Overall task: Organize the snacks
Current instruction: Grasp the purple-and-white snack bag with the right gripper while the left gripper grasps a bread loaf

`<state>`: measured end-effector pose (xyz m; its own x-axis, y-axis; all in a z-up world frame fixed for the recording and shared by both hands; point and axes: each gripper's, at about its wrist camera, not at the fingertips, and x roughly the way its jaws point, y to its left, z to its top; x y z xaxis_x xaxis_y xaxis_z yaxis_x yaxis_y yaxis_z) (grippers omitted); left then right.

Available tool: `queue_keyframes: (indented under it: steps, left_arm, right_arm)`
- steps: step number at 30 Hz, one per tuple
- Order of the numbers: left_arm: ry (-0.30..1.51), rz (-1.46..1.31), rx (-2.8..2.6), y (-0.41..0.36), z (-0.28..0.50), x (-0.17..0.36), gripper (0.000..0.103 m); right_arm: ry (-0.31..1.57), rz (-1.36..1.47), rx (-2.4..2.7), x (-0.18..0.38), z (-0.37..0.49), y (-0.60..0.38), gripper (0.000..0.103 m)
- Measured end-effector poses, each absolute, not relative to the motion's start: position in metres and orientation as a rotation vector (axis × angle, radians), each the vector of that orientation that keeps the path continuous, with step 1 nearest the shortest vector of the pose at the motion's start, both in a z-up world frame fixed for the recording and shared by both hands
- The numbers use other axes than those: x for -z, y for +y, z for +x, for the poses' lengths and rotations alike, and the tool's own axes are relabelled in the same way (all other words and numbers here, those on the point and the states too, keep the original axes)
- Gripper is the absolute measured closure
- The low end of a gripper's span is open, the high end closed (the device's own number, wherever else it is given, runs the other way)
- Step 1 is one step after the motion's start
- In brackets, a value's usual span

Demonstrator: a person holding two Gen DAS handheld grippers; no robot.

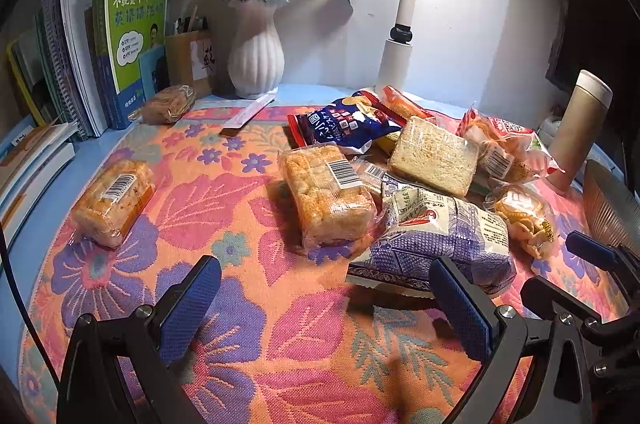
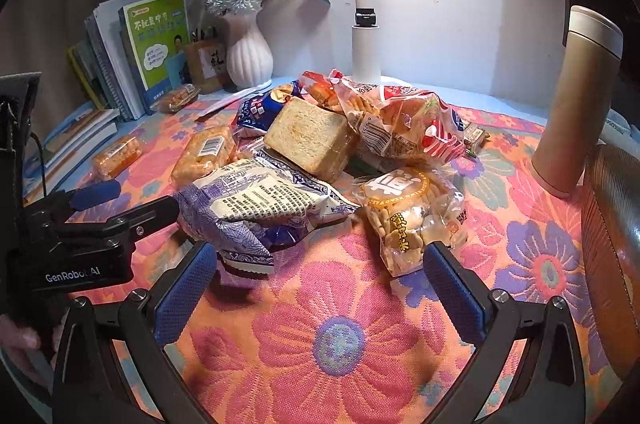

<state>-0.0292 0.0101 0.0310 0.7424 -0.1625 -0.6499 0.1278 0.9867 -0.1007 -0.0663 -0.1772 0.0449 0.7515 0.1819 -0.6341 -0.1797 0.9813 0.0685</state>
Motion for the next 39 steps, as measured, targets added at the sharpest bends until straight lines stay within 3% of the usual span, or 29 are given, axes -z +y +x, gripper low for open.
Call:
queue_keyframes:
  steps: [26,39]
  left_arm:
    - [0.711,-0.056,0.133,0.014,-0.031,-0.032,0.000]
    - [0.731,-0.192,0.070,0.134,-0.048,-0.055,0.000]
  right_arm:
    - [0.702,-0.006,-0.185,-0.042,-0.064,-0.177,0.000]
    - [0.722,0.188,-0.262,-0.059,-0.067,-0.186,0.000]
